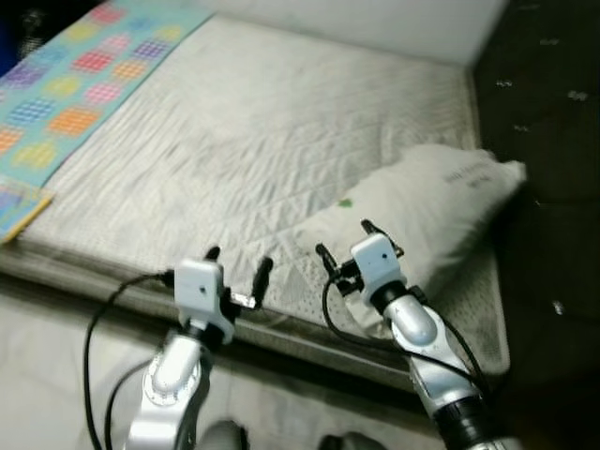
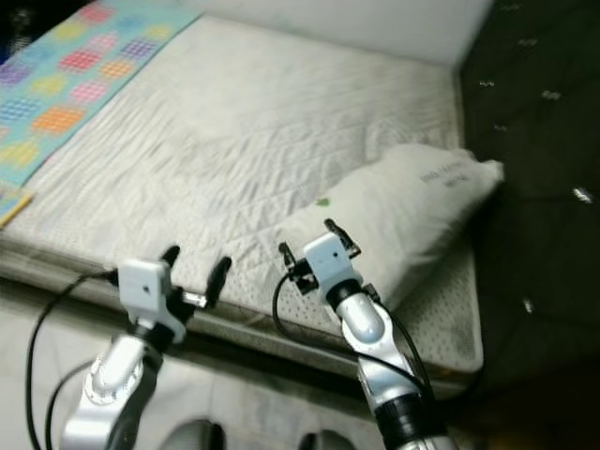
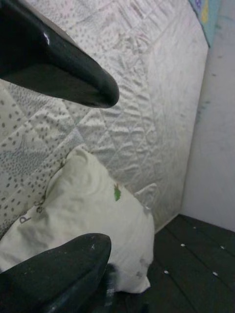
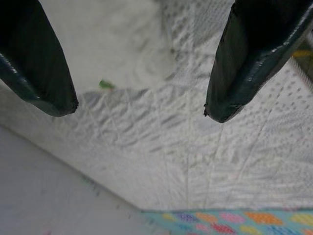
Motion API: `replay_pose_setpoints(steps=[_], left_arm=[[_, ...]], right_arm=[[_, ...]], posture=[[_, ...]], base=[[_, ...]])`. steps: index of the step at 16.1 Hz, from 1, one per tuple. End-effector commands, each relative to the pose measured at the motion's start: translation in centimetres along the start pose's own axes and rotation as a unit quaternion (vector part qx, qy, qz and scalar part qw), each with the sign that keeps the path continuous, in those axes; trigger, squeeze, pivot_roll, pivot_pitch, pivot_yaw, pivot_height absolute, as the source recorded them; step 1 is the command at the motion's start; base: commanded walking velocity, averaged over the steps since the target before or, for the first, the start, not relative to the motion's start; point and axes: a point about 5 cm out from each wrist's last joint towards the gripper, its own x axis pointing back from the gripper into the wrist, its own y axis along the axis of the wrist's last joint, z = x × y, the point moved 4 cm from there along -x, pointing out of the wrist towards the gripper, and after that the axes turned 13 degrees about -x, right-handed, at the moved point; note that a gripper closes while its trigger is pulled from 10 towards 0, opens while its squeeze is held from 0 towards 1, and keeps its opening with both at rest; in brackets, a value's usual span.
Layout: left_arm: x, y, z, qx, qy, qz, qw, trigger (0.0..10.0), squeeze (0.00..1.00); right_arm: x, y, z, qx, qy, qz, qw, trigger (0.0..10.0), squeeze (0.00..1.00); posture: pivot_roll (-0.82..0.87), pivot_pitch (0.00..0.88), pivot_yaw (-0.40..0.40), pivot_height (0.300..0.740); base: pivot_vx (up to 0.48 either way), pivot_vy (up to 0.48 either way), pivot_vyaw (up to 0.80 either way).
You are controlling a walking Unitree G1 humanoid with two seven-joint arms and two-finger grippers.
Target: Clean up the room
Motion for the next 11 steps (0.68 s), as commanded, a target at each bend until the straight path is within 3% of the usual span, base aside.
replay_pose_setpoints(steps=[1, 9, 11], left_arm=[[0.24, -0.01, 0.05, 0.002, -0.003, -0.002, 1.000, 10.0, 0.00], [0.18, 0.29, -0.11, 0.009, -0.011, -0.012, 1.000, 10.0, 0.00], [0.16, 0.26, -0.13, 0.009, -0.012, -0.012, 1.000, 10.0, 0.00]], right_arm=[[-0.10, 0.24, 0.22, -0.001, 0.004, -0.004, 1.000, 10.0, 0.00], [-0.21, 0.25, 0.20, -0.001, 0.004, -0.004, 1.000, 10.0, 0.00], [-0.22, 0.24, 0.16, -0.002, 0.003, -0.004, 1.000, 10.0, 0.00]], posture=[[0.12, 0.193, -0.068, 0.740], [0.12, 0.191, -0.068, 0.740], [0.12, 0.190, -0.068, 0.740]], base=[[0.000, 0.000, 0.00], [0.390, 0.000, 0.00], [0.416, 0.000, -0.56]])
